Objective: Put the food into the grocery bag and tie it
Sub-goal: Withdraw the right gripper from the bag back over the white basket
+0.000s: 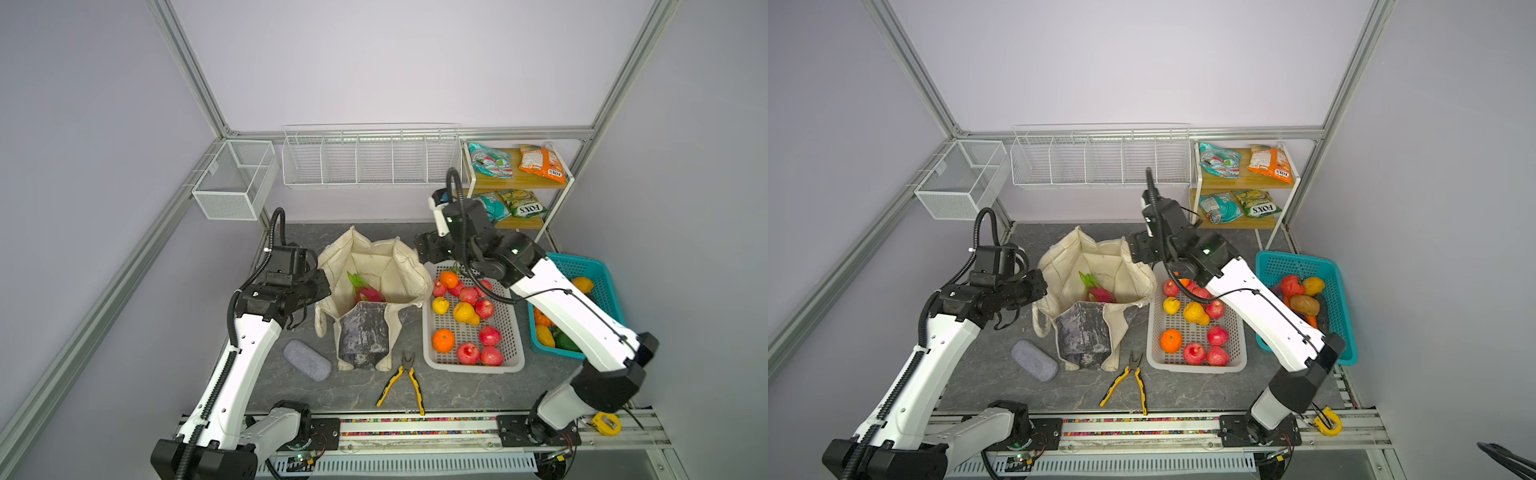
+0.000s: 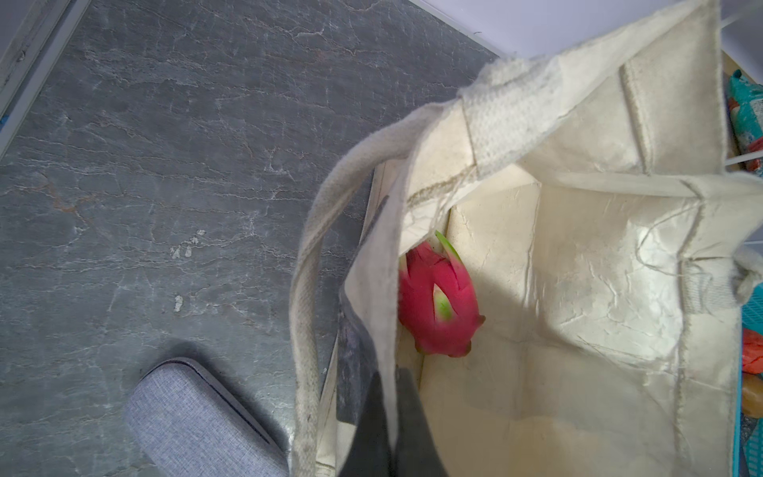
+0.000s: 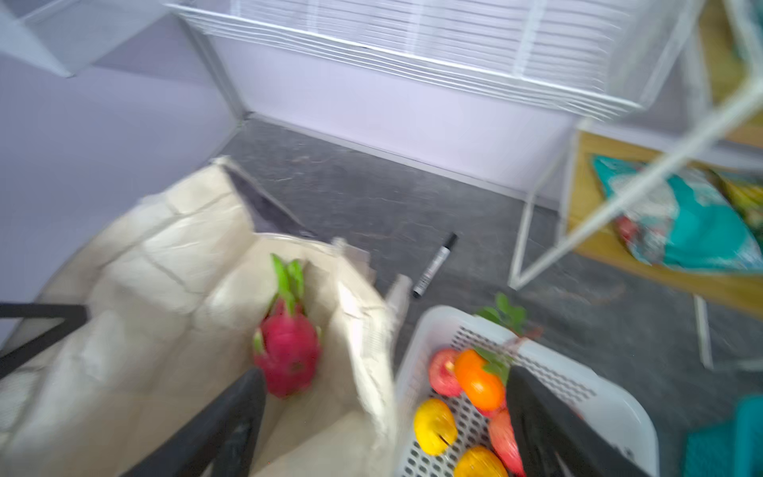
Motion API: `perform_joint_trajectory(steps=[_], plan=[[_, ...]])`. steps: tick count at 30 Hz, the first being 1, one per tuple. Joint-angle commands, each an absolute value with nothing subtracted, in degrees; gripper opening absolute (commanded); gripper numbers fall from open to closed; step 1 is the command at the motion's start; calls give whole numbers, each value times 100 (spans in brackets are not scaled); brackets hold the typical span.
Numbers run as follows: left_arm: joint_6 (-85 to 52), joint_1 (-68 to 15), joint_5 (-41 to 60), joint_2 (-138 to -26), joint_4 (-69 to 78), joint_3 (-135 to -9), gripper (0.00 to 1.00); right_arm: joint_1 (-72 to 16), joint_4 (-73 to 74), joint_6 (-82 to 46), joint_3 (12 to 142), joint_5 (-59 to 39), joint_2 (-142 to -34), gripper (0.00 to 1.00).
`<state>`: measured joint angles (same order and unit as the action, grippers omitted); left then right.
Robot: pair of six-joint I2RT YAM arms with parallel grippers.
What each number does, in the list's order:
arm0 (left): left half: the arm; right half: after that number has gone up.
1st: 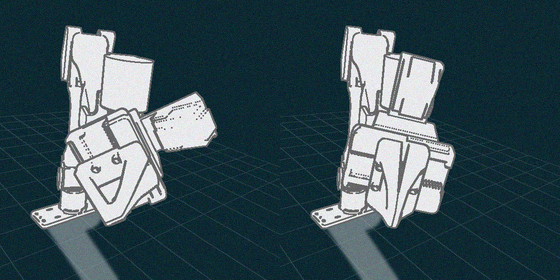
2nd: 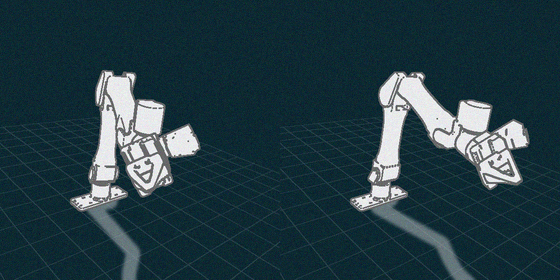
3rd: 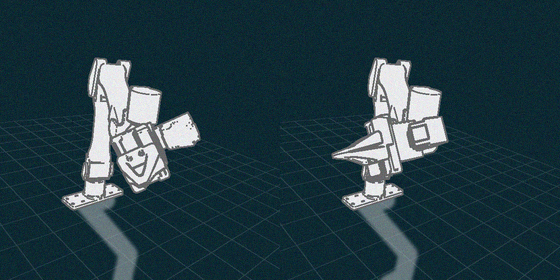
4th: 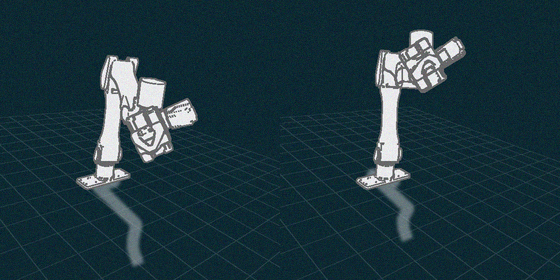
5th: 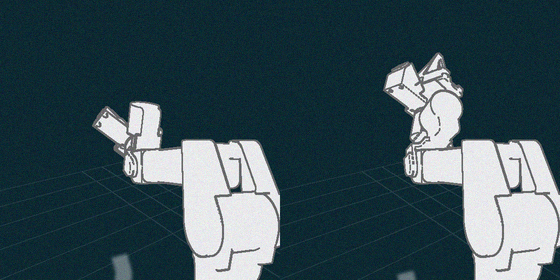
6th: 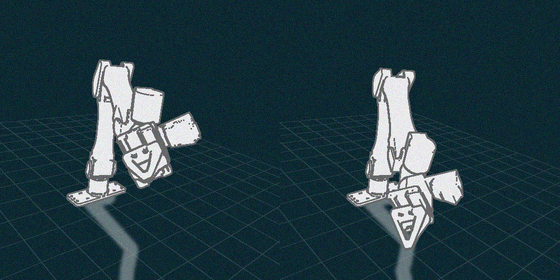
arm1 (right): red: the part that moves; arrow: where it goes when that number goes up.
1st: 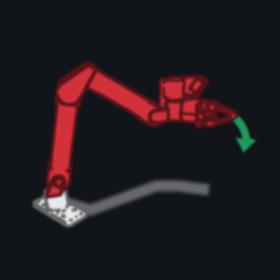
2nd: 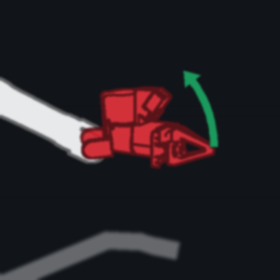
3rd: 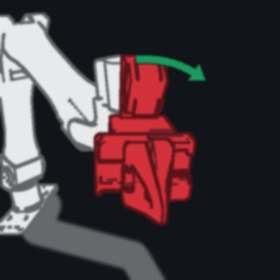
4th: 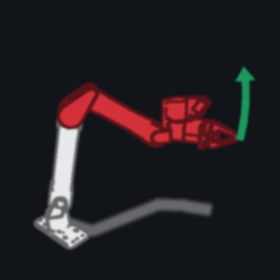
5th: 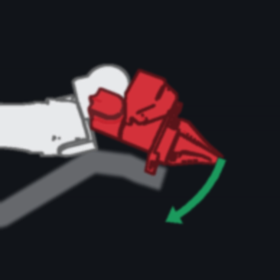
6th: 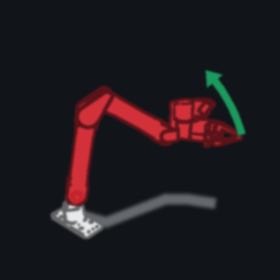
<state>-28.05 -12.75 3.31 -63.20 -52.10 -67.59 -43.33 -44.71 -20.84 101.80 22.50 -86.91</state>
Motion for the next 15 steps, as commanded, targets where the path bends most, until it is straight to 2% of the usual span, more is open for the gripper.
perform_joint_trajectory(steps=[1, 5, 15], plan=[[-2977, -1257, 422, -6282, -5162, -6717, 0, -4041, -4064, -4044, 9046, 2612, -7797, 98], [-2913, -1257, 233, -6245, -5338, -6711, 0, -4005, -3931, -4737, 8077, 2618, -7233, 99], [-2768, -1257, 46, -5957, -5535, -6513, 0, -3990, -4597, -6513, 7337, 2401, -7272, 99]])
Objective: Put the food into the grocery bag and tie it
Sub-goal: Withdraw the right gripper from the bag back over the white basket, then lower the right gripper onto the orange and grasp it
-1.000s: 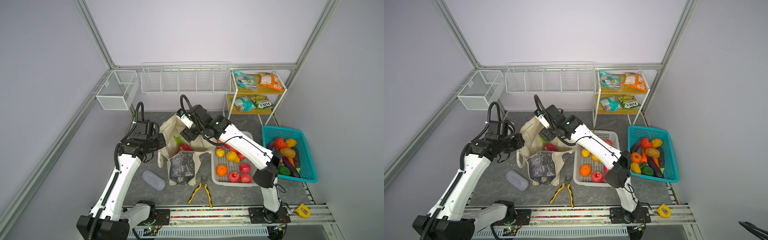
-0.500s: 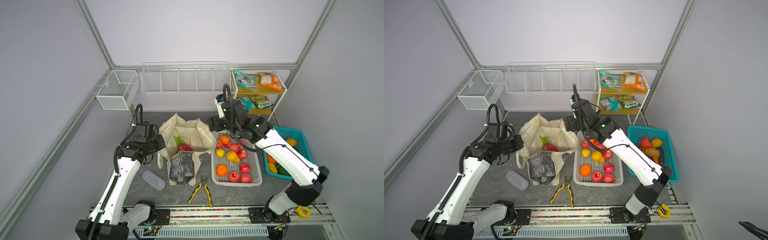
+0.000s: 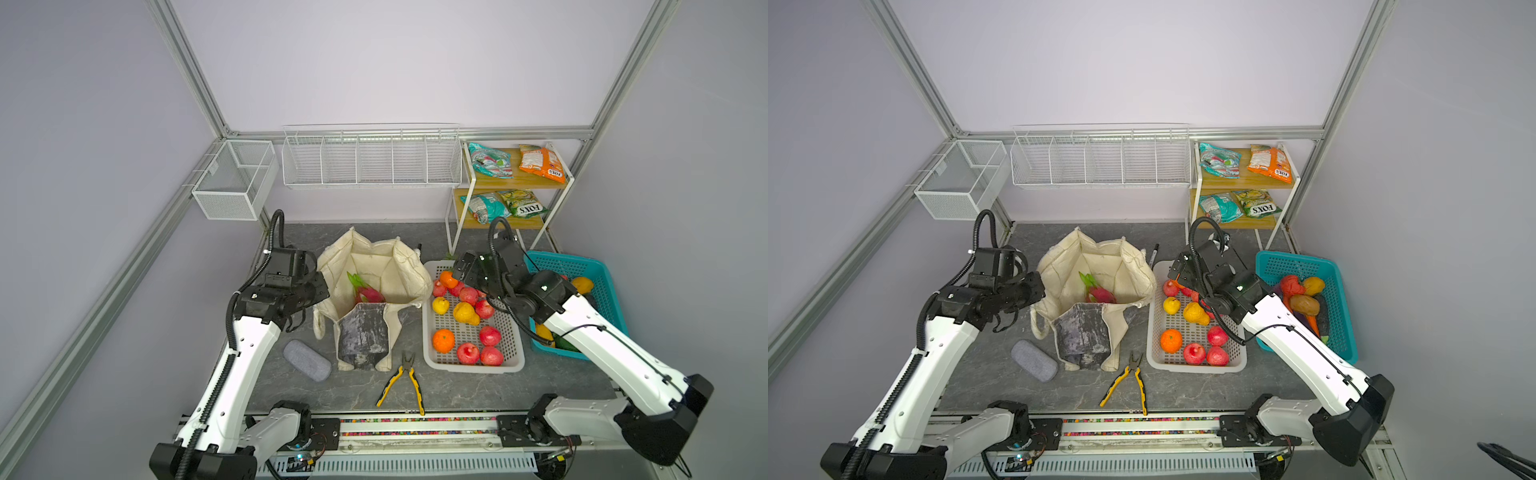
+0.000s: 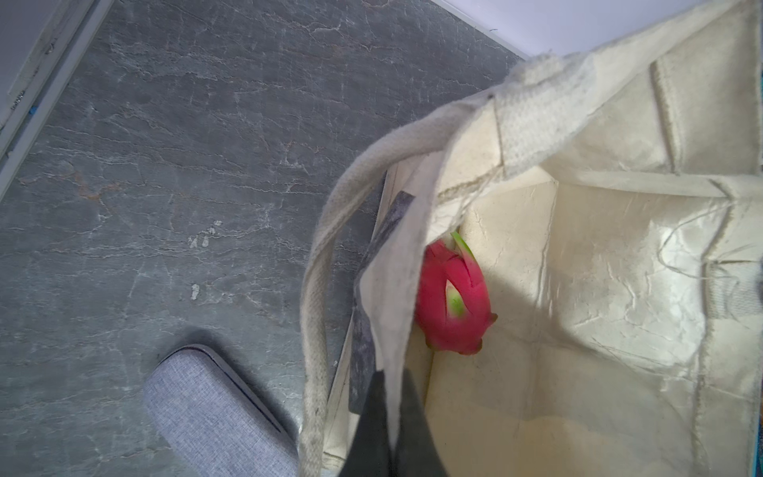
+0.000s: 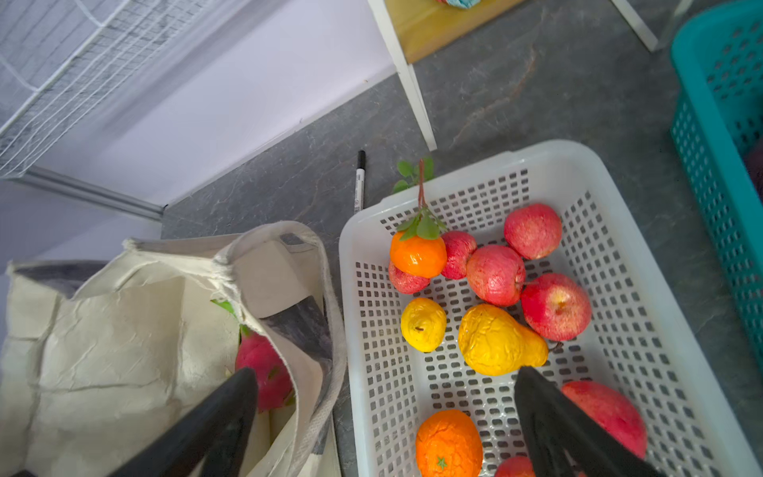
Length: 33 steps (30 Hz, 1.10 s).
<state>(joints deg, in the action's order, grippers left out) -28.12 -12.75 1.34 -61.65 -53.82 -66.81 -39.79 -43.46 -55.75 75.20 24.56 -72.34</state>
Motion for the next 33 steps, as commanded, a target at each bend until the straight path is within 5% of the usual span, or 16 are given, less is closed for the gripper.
perform_joint_trajectory(steps=[1, 11, 21, 33], plan=[[-2827, -1257, 101, -5914, -5415, -6419, 0, -3982, -4609, -6585, 7284, 2330, -7332, 99], [-2455, -1257, 214, -5845, -5407, -6429, 0, -3947, -5275, -7570, 6718, 1055, -8035, 97], [-2375, -1257, 268, -5860, -5398, -6485, 0, -3806, -5301, -7251, 6800, -215, -8951, 92], [-2295, -1257, 123, -5827, -5560, -6618, 0, -3815, -5117, -7274, 6826, -216, -9402, 91]])
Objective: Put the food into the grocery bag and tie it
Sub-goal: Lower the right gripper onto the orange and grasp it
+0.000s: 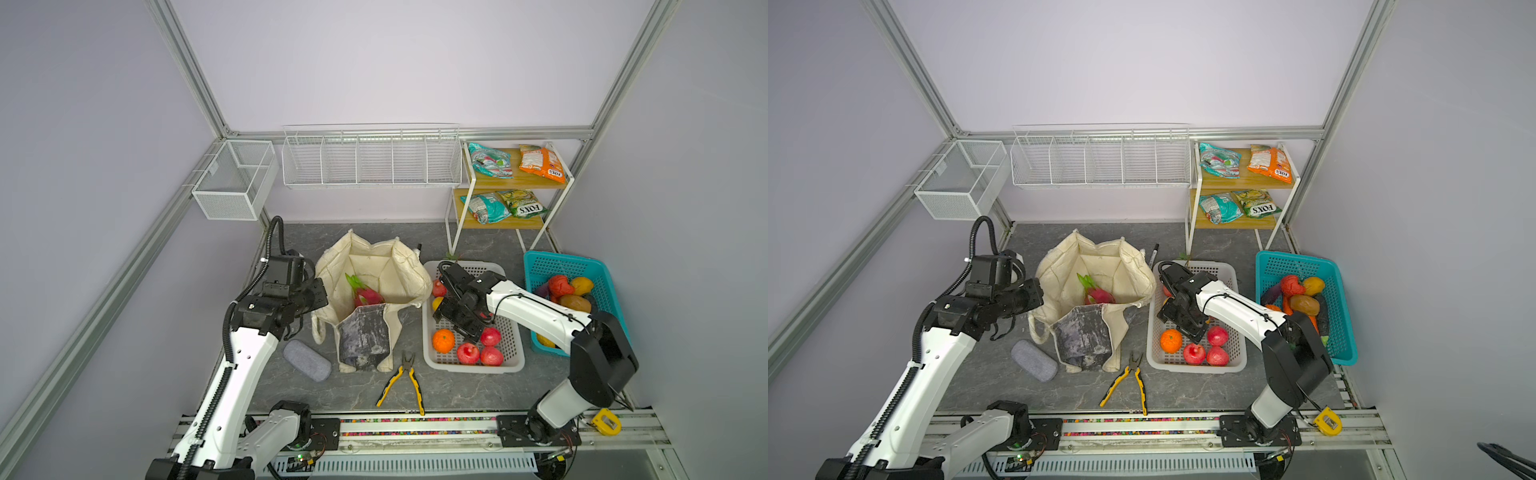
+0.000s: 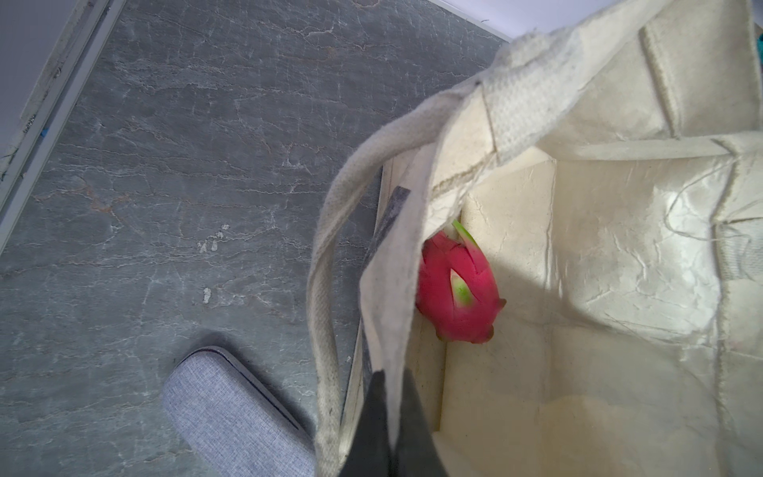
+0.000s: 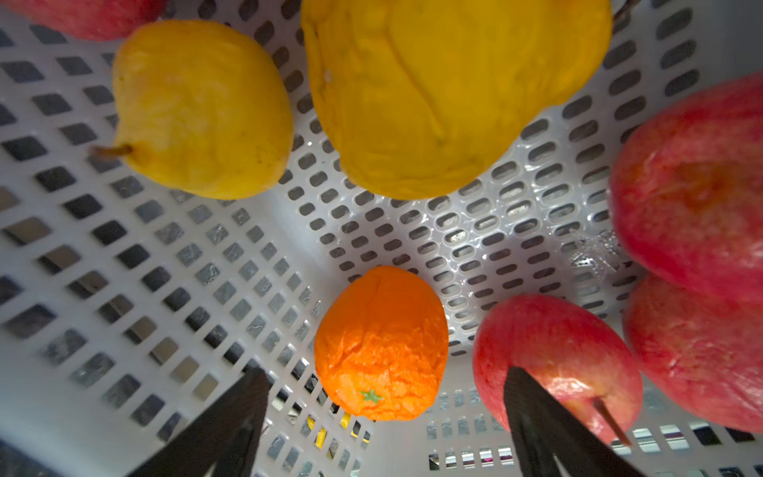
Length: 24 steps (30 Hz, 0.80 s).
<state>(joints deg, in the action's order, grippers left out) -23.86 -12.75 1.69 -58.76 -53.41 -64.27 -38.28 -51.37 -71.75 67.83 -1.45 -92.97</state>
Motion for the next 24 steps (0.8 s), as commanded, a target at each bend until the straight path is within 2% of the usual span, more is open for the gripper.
perform_joint_trajectory(steps=[1, 18, 24], plan=[[-2303, -1257, 123, -5811, -5568, -6618, 0, -3825, -5078, -7301, 6800, -234, -9413, 91], [-2399, -1257, 123, -5708, -5564, -6548, 0, -3991, -4825, -7400, 6763, -294, -9856, 91], [-2408, -1257, 127, -5713, -5555, -6513, 0, -4002, -4721, -7433, 6651, -308, -9905, 81]])
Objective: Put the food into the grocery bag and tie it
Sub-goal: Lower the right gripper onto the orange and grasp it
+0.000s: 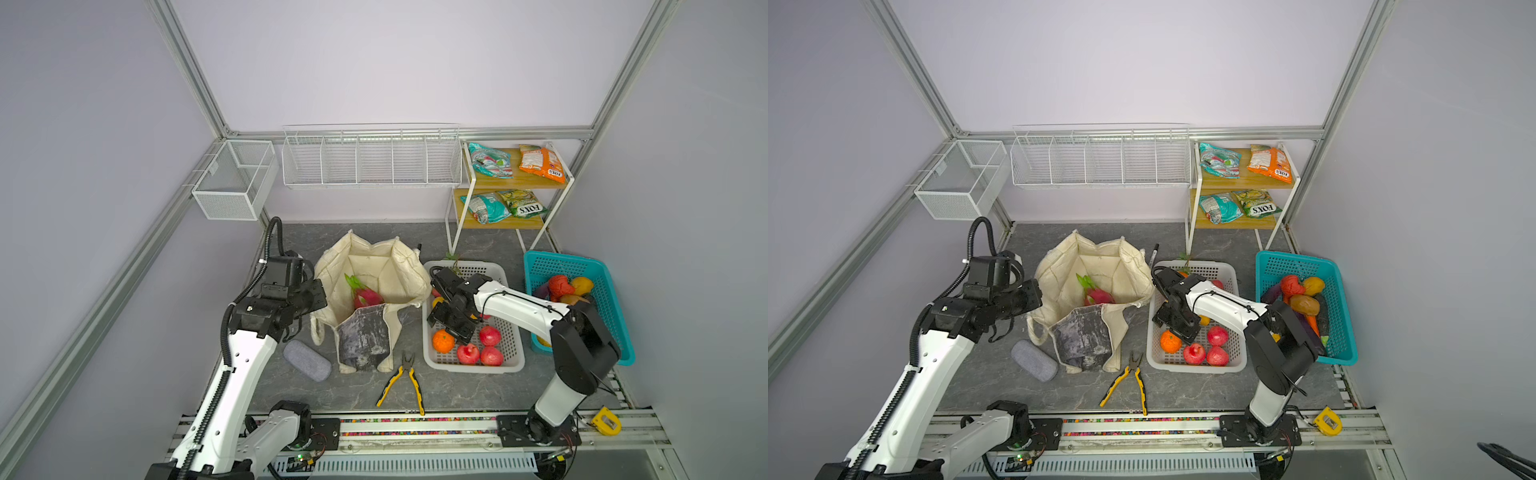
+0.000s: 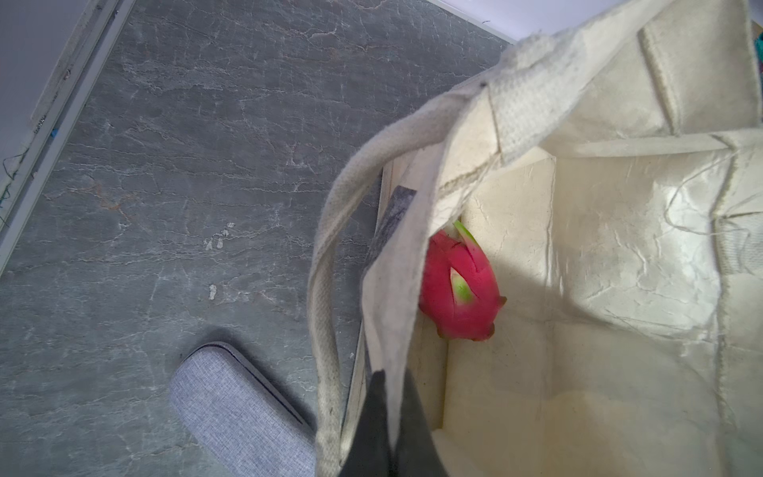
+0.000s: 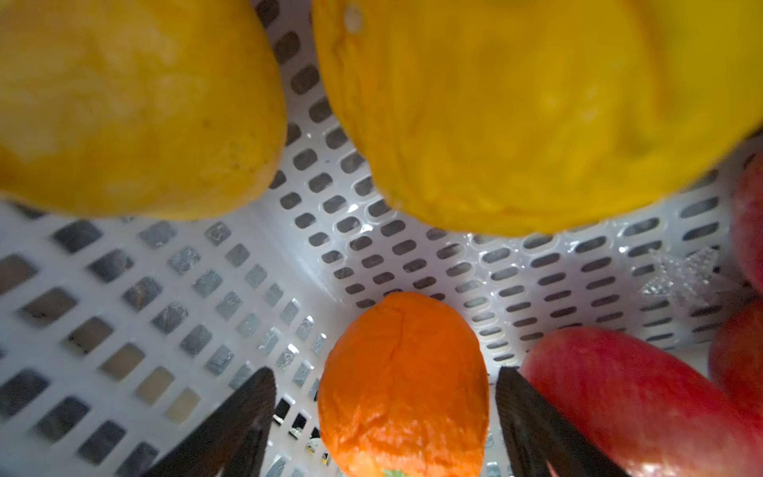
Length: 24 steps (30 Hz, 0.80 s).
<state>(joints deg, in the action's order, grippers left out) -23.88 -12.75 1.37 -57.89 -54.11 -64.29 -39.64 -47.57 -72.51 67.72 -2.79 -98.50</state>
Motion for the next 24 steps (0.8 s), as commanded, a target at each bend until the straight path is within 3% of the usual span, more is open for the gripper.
perform_joint_trajectory(steps=[1, 9, 24], plan=[[-2408, -1257, 129, -5713, -5555, -6513, 0, -3999, -4715, -7444, 6637, -303, -9901, 81], [-2391, -1257, 110, -5760, -5533, -6504, 0, -3991, -4685, -7497, 6521, -145, -9817, 65], [-2400, -1257, 110, -5735, -5526, -6495, 0, -3937, -4948, -7481, 6580, 61, -9344, 56]])
